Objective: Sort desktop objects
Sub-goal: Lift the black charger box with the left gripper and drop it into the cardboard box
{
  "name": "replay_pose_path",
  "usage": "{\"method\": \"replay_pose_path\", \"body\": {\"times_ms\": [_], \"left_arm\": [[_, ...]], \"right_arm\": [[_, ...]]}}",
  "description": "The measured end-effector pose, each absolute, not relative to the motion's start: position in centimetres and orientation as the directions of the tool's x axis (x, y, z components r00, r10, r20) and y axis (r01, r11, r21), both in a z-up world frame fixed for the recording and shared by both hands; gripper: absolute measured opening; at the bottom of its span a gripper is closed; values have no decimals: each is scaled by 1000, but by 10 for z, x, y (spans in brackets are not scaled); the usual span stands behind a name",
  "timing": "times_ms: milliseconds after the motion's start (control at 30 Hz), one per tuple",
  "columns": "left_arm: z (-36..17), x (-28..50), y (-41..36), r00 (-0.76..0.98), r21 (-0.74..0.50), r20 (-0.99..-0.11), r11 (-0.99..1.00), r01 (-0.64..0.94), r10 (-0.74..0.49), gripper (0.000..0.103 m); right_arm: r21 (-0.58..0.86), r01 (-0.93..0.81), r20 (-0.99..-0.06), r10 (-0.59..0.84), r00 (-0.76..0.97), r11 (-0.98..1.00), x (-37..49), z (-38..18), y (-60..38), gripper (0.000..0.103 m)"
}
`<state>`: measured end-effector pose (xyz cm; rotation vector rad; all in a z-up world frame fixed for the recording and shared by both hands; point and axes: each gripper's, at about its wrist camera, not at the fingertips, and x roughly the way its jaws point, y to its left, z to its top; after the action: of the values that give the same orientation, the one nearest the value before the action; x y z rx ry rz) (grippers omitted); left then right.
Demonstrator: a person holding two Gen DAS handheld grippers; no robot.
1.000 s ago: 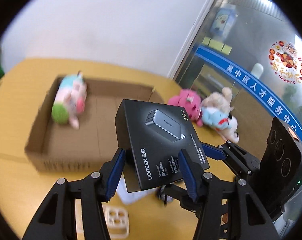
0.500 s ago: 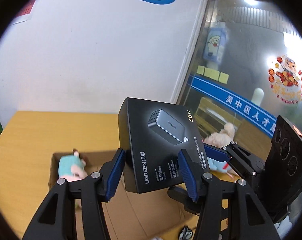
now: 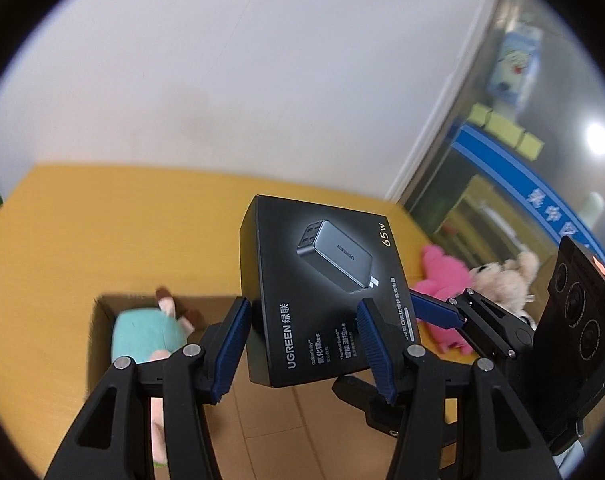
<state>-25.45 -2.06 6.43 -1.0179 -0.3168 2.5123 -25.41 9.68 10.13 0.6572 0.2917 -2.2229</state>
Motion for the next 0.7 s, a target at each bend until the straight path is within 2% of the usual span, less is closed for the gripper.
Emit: {"method": "replay_pose_path", "body": {"times_ms": [267,567,700], "left_arm": [[-12,-298,-12,-543,-369,-724,-904,-217,426,54],[-54,-318,12,-468,-288,-816,-941,-178,338,54],[-74,-326,31,-424,-184,-871,-965,-185,247,54]], "right_arm": [[135,726,-649,-614,-450,-674,-315,5,94,78],[208,706,-721,-594,-356,-677,-341,-55,95,78],[247,682,-768,-568,-296,-689,-356,-82,96,77]]}}
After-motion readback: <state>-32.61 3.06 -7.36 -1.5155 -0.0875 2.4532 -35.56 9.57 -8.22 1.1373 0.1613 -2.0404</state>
